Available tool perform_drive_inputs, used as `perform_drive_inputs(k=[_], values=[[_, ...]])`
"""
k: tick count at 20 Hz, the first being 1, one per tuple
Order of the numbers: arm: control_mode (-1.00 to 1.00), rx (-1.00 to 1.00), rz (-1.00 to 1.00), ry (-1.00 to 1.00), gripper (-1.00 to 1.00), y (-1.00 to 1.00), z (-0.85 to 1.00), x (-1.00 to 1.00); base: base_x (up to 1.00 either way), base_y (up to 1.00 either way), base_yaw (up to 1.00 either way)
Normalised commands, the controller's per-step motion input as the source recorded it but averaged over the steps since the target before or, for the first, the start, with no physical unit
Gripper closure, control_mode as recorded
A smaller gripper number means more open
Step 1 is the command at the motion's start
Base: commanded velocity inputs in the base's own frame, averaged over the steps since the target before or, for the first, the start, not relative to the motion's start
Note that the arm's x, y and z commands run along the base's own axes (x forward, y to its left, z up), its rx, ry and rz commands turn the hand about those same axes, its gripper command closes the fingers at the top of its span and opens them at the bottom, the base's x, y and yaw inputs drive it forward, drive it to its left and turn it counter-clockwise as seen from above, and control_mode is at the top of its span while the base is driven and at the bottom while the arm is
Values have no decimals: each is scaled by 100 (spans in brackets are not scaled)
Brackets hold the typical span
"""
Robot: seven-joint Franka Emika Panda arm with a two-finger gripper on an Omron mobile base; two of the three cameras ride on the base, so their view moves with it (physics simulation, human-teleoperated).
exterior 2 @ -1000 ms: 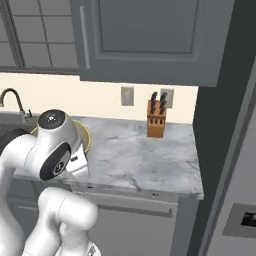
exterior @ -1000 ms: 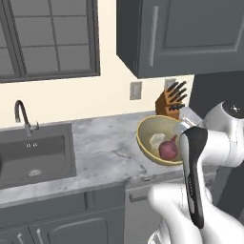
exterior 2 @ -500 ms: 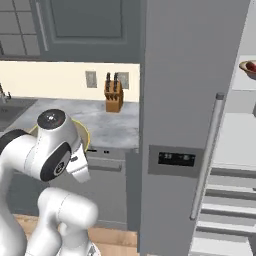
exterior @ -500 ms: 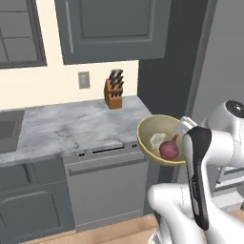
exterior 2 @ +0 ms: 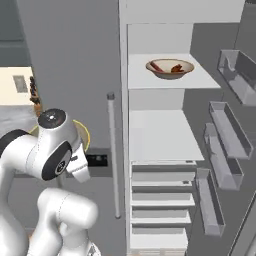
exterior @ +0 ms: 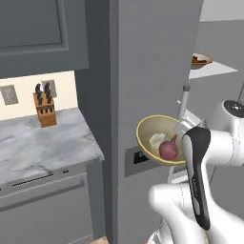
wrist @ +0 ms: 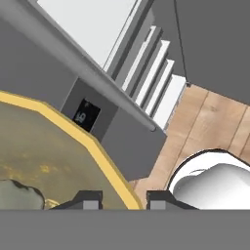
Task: Place the bowl with the garlic and onion on the second highest shelf of the fridge. Place the bowl with the steak and chicken drumstick on the top shelf of the fridge.
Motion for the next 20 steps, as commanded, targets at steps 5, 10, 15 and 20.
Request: perform_drive_inputs(k=[5, 10, 15, 20], values=[[100, 0, 0, 0, 100, 0, 0, 0, 57, -98, -29], [100, 0, 0, 0, 100, 0, 0, 0, 62, -38, -5], [100, 0, 0, 0, 100, 0, 0, 0, 55, -7, 0], [-100, 0, -8, 2, 100, -31, -43, 53, 22, 0, 0]])
